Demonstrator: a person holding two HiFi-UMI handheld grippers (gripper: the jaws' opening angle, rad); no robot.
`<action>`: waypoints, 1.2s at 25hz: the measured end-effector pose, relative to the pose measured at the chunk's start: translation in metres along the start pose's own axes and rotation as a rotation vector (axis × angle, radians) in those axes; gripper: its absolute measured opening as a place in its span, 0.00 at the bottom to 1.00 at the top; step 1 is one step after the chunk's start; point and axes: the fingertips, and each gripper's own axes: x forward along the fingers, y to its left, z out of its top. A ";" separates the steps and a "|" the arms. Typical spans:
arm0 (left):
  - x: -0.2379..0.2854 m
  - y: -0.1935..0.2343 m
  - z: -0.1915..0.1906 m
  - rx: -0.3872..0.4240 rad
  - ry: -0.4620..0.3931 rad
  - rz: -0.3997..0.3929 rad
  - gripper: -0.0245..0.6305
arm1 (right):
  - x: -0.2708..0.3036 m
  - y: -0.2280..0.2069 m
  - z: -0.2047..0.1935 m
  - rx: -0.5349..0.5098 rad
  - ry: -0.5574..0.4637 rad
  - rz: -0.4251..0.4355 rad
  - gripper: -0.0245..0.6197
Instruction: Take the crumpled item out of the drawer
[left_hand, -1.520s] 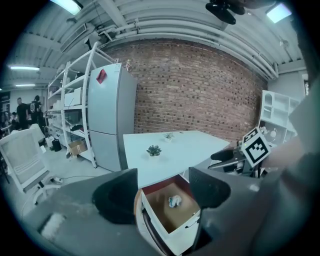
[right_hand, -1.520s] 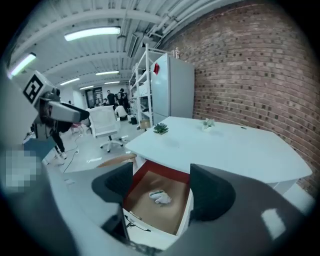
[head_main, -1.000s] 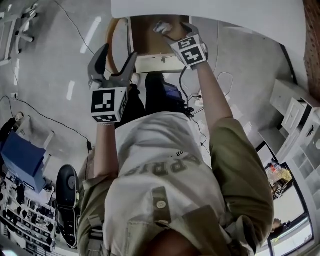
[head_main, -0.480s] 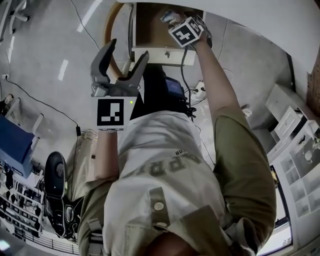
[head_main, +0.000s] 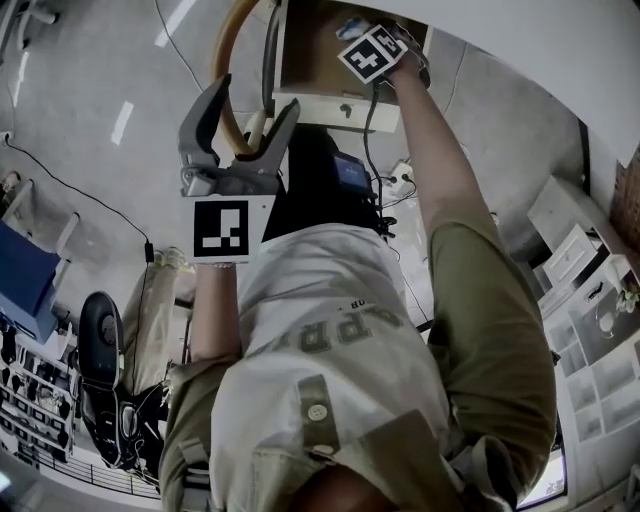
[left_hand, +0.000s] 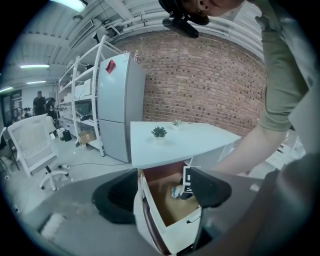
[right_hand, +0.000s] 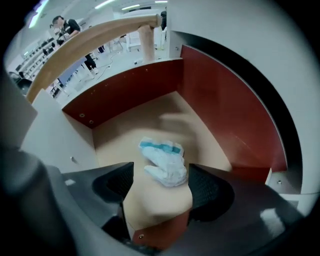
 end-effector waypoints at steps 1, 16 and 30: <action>0.000 0.002 0.001 -0.003 -0.005 0.007 0.56 | 0.002 0.000 -0.001 -0.007 0.010 0.003 0.57; 0.000 0.009 -0.011 0.005 -0.007 0.017 0.56 | 0.013 -0.010 -0.009 0.016 0.037 -0.017 0.24; -0.028 0.002 0.013 0.074 -0.071 -0.056 0.56 | -0.070 -0.012 0.004 0.154 -0.137 -0.076 0.21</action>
